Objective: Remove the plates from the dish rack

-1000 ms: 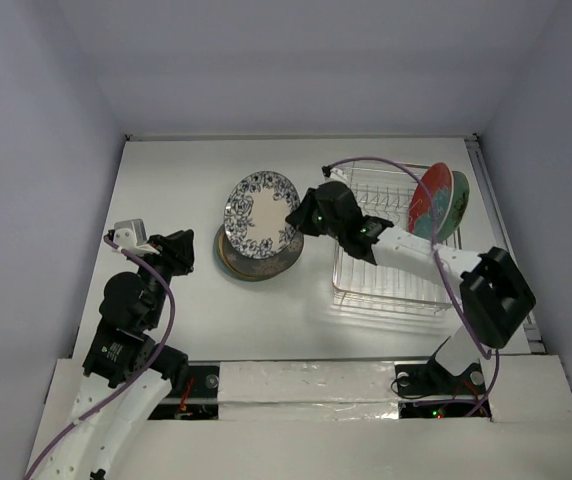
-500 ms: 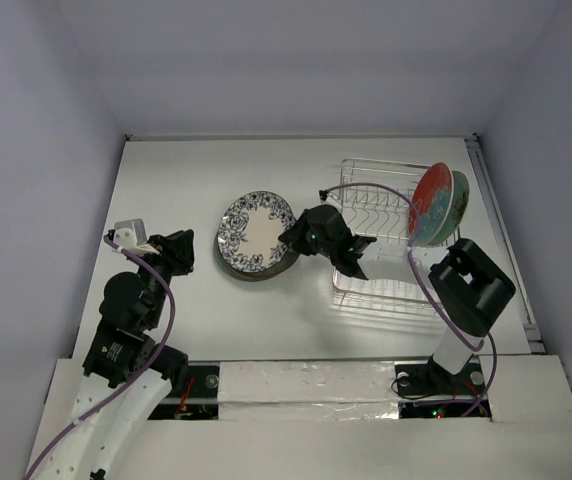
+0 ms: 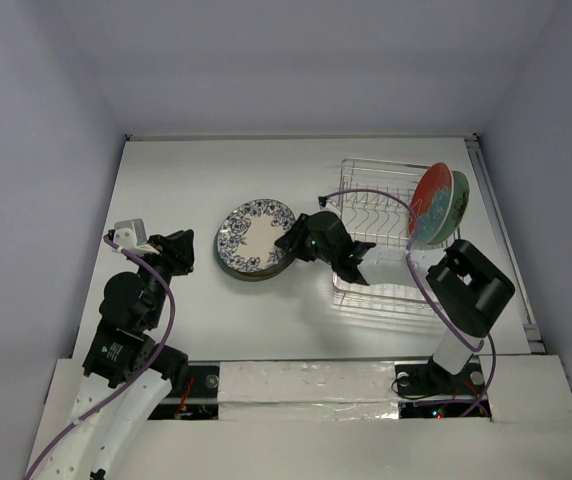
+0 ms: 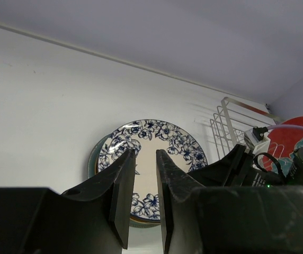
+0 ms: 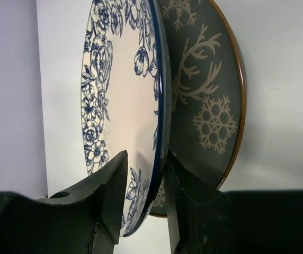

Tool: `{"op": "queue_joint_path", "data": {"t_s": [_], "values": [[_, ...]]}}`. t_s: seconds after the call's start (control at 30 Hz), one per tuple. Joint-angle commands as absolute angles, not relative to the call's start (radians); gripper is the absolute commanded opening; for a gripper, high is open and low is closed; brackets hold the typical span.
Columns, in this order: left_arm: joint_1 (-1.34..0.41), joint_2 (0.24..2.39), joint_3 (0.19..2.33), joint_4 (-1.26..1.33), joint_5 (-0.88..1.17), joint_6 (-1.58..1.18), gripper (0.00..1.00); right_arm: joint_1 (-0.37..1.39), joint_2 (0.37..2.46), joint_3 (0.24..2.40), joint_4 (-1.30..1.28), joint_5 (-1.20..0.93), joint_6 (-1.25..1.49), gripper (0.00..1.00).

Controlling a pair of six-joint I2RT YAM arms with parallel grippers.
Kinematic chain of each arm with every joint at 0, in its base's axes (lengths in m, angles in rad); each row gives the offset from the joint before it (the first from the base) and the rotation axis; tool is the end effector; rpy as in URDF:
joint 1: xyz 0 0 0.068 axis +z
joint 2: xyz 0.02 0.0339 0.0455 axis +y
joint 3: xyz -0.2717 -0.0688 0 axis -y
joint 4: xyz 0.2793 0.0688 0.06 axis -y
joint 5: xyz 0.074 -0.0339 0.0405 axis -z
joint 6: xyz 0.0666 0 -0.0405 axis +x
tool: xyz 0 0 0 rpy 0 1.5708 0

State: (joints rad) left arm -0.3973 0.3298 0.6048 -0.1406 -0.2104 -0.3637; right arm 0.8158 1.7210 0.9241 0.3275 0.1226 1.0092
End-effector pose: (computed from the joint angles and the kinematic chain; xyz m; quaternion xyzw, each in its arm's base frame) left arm 0.1468 -0.0465 0.3537 -0.0681 0.6556 -0.2139 0.7209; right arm 0.2963 0.3030 0.1609 0.1140 0.8435 0.3812 0.3608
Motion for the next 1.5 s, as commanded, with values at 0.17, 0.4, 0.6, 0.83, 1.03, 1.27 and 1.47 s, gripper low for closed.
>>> {"op": "queue_joint_path", "data": {"t_s": [0.17,0.4,0.6,0.83,1.03,1.27,1.47], "values": [[-0.394,0.328,0.615,-0.110,-0.207,-0.362,0.20,0.864,1.710,0.982,0.252,0.127,0.907,0.62],[-0.394,0.321,0.614,-0.109,-0.207,-0.362,0.20,0.884,1.680,1.058,0.019,0.169,0.773,0.86],[-0.394,0.314,0.615,-0.109,-0.207,-0.362,0.20,0.904,1.672,1.147,-0.236,0.284,0.674,0.93],[-0.394,0.307,0.615,-0.110,-0.207,-0.362,0.20,0.904,1.628,1.164,-0.362,0.353,0.626,0.94],[-0.394,0.302,0.615,-0.110,-0.207,-0.362,0.20,0.904,1.398,1.128,-0.463,0.589,0.647,0.00],[-0.394,0.282,0.614,-0.109,-0.207,-0.362,0.12,0.629,1.109,1.062,-0.589,0.770,0.611,0.00],[-0.403,0.264,0.614,-0.113,-0.207,-0.362,0.00,0.393,1.054,1.040,-0.579,0.798,0.532,0.52]]}}
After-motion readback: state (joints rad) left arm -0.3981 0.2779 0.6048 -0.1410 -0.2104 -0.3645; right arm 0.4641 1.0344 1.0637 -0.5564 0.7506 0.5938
